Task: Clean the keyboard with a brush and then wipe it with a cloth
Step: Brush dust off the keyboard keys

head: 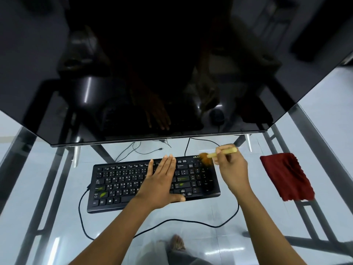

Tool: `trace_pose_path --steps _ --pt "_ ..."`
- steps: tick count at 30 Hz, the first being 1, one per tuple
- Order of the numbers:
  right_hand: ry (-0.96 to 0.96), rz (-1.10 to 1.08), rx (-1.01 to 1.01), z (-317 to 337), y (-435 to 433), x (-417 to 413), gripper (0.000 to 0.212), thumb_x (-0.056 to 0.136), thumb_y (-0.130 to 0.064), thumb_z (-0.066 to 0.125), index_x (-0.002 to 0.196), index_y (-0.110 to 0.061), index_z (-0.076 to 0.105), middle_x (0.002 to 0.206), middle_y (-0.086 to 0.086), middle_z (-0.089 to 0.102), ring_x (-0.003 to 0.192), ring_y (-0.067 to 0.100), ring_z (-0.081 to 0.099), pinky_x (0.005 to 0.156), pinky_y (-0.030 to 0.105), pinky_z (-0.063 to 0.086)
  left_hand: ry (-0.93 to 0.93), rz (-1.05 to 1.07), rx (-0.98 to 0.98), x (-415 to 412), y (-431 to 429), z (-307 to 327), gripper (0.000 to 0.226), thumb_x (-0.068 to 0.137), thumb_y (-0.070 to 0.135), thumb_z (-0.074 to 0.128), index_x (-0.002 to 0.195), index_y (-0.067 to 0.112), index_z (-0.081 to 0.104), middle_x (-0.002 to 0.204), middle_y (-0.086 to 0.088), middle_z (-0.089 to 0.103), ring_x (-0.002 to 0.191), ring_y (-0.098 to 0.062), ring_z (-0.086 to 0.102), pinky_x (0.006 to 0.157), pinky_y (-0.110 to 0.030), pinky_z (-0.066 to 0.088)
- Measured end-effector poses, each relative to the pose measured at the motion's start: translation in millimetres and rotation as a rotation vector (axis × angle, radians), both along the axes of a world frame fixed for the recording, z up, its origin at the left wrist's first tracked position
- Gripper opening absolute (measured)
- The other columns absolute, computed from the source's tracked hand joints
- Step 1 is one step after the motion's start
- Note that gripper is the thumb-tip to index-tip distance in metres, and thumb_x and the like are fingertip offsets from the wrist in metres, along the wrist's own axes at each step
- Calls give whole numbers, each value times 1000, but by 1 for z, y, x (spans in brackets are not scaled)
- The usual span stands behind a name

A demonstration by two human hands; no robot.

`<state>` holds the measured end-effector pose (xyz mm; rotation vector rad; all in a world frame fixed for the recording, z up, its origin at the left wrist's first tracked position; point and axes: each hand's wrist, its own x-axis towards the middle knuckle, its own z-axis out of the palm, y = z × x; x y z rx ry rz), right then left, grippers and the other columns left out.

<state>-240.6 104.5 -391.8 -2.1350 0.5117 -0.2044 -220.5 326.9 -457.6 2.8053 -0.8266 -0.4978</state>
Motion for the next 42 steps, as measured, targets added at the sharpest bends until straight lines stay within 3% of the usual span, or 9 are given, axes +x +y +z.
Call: trace_pose_path --steps 6,9,13,17,21,30,35,39,42 --pt "-26 -27 -70 -9 2 -3 10 95 -16 59 89 -24 62 88 0 71 85 20 69 79 32 55 2 8 -16 0 0 -1 123 70 84 42 148 15 -22 156 1 -26 141 -12 -30 116 -52 -13" --pt "14 172 15 -14 7 -10 6 95 -15 60 91 -16 65 88 4 74 84 17 72 84 34 58 -2 1 -17 0 1 -1 123 70 85 43 148 15 -21 157 2 -25 141 -11 -29 116 -51 -13" --pt "-95 78 -94 -6 16 -7 15 92 -6 61 91 -20 68 97 -13 65 90 -15 58 83 2 41 -20 18 -29 0 6 1 121 69 87 38 149 17 -20 158 4 -23 141 -9 -27 115 -51 -16" --pt "-9 357 -47 -10 38 -5 9 95 -12 59 90 -17 66 83 -3 75 82 14 71 84 31 57 -51 44 -19 -3 21 0 122 68 86 41 150 17 -19 159 4 -19 142 -7 -25 115 -51 -17" --pt "-93 278 -104 -7 55 5 13 92 -12 61 87 -23 67 85 -12 68 84 3 64 79 10 47 -60 106 -41 -8 33 1 123 68 86 43 151 16 -15 160 3 -15 143 -7 -23 115 -51 -18" --pt "-72 447 -56 -15 78 12 12 95 -14 58 87 -19 66 84 -3 72 78 10 68 75 17 53 -137 358 -135 -32 79 -5 119 68 91 34 153 14 4 160 3 1 147 -9 -9 114 -45 -21" --pt "-119 335 -107 -12 91 21 12 94 -13 59 87 -20 65 90 -7 68 80 -2 63 73 5 44 -123 353 -82 -39 84 -8 120 68 91 33 153 16 -4 159 6 -8 146 -9 -15 113 -51 -19" --pt "12 537 -51 -17 100 16 11 96 -13 57 92 -16 66 87 -1 72 72 3 66 74 14 54 -135 347 -52 -36 85 -8 117 69 89 33 153 16 -4 160 4 -6 146 -11 -13 112 -52 -19" --pt "-200 422 -144 -15 96 8 11 94 -10 60 96 -14 70 103 -4 62 87 -1 60 83 9 46 -129 350 -61 -37 85 -10 116 70 88 35 153 15 -2 160 3 -4 146 -11 -11 113 -53 -17"
